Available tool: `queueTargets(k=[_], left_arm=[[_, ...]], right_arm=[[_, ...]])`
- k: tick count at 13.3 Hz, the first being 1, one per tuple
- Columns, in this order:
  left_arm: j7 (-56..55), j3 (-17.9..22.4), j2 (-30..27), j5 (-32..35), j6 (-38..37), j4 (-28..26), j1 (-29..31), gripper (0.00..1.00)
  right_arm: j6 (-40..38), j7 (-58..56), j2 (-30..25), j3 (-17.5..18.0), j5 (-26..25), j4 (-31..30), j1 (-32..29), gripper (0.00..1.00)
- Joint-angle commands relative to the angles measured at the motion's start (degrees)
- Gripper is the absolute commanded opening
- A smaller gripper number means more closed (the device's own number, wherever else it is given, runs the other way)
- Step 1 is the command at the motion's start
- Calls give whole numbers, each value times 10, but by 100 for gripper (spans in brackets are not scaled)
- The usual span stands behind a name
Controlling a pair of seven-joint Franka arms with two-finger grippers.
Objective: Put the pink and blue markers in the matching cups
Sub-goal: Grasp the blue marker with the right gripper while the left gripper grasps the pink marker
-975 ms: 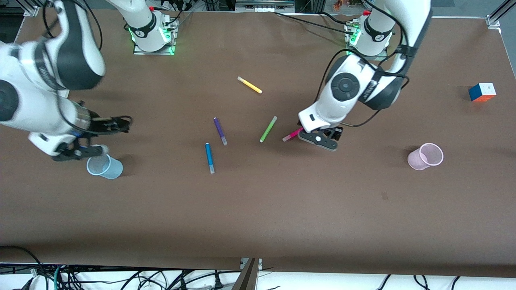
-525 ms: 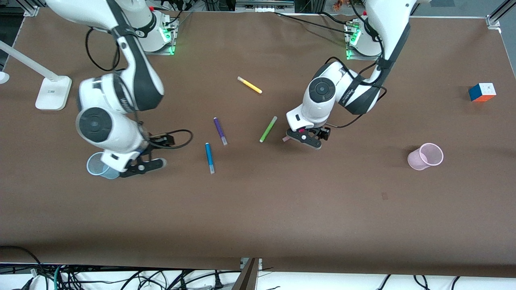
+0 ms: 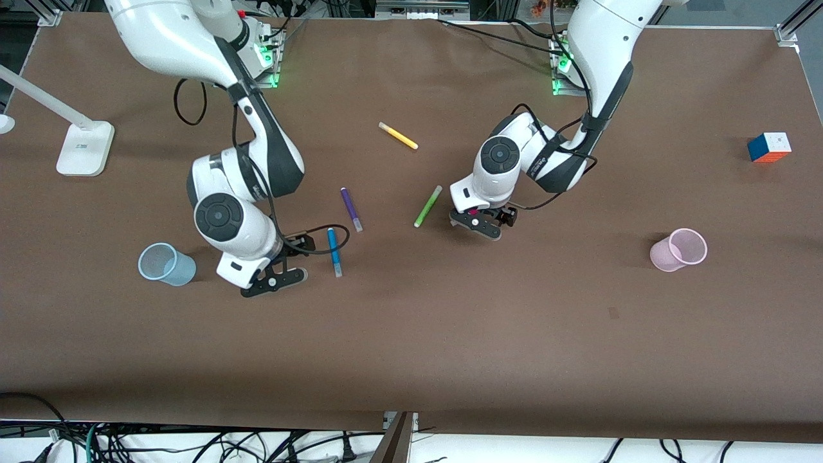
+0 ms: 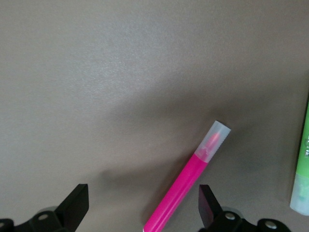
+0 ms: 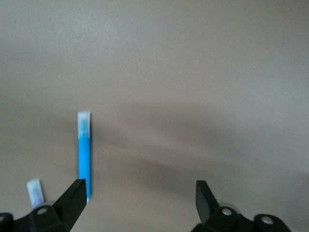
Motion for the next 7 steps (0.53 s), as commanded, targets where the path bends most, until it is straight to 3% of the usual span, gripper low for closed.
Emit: queueTargets(k=[1, 2, 3, 4, 6, 7], left_arm=[[-14, 4, -1, 17, 17, -22, -11, 100], [-14, 4, -1, 17, 17, -26, -11, 97], [-16, 4, -1, 16, 17, -30, -12, 85], [-25, 3, -1, 16, 17, -31, -15, 62], [-34, 2, -1, 16, 16, -31, -14, 5], [-38, 1, -1, 15, 13, -31, -13, 0]], right_arm=[[50, 8, 28, -2, 30, 6, 21, 100], [64, 9, 36, -1, 31, 6, 26, 100], [68, 9, 42, -1, 31, 6, 27, 100], [68, 9, 45, -1, 31, 6, 32, 100], [68, 9, 54, -1, 32, 5, 39, 100], [68, 9, 59, -1, 32, 5, 45, 100]])
